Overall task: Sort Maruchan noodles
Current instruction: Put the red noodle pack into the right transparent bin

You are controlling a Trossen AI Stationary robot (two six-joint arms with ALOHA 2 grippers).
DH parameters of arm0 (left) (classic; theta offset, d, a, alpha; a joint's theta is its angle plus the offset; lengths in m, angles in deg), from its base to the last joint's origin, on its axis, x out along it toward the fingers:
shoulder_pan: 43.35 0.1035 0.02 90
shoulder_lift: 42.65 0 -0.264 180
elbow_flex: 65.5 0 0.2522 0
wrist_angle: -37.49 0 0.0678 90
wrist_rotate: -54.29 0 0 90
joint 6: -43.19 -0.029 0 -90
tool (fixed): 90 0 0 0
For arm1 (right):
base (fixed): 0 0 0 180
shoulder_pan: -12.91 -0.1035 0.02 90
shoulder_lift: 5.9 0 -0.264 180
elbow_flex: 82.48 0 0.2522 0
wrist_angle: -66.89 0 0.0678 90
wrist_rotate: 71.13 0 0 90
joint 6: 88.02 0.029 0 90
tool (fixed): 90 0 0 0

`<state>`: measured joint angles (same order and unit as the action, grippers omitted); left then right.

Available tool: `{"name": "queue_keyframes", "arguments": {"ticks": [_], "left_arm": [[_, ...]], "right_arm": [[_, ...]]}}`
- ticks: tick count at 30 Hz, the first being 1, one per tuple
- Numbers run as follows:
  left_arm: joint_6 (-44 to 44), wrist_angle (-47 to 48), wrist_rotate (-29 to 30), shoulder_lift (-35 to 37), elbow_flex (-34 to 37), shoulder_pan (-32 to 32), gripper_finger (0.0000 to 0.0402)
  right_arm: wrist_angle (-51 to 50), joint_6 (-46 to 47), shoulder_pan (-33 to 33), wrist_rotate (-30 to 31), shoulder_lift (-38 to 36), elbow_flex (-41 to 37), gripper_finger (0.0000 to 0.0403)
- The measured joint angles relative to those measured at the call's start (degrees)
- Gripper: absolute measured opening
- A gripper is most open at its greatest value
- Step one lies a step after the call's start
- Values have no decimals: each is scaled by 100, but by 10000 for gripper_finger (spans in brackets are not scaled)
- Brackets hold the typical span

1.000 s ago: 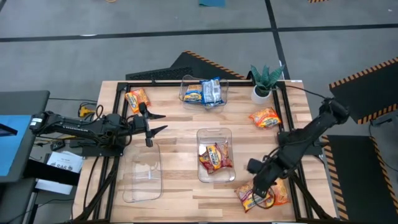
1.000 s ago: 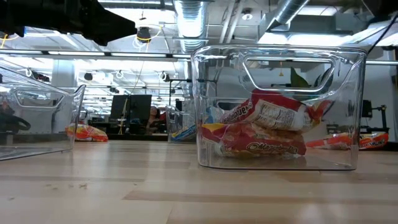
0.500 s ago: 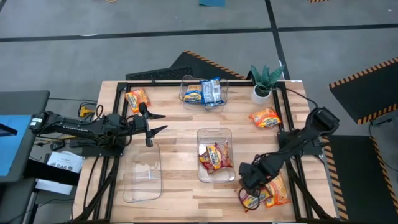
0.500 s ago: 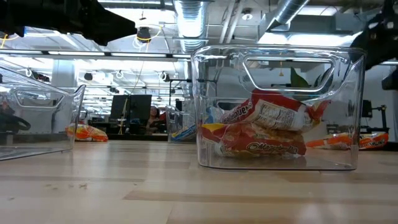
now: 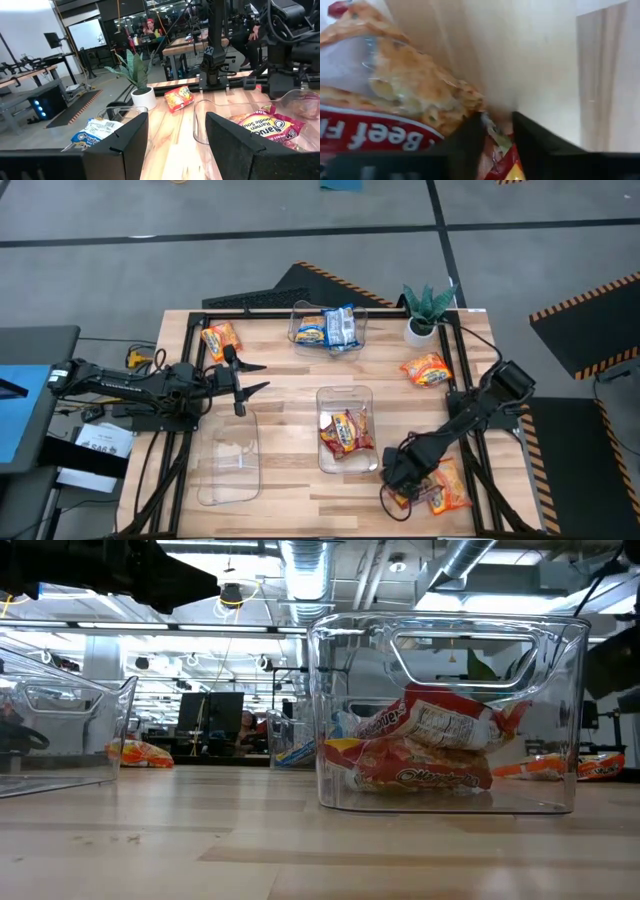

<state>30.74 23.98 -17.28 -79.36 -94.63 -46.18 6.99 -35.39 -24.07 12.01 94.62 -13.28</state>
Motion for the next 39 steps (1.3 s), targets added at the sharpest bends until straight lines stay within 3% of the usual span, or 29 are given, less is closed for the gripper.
{"name": "queue_keyframes", "arguments": {"ticks": [2, 4, 8, 17, 27, 39], "left_arm": [[-8, 0, 0, 0, 1, -2, 187], [-44, 0, 1, 0, 1, 0, 187], [-40, -2, 10, 0, 0, 0, 187], [-47, -2, 27, 0, 0, -1, 187], [-46, -4, 24, 0, -1, -2, 187], [-46, -25, 24, 0, 0, -2, 187]], "right_arm": [[-22, -105, 6, -1, 60, 0, 50], [-63, -161, 34, 9, 59, -2, 17], [-21, -170, 152, 75, -213, -50, 11], [-12, -161, 227, 647, -1594, -33, 7], [-39, -65, 286, 862, -2833, 55, 7], [-742, -1656, 953, 1825, -3191, 1567, 7]]}}
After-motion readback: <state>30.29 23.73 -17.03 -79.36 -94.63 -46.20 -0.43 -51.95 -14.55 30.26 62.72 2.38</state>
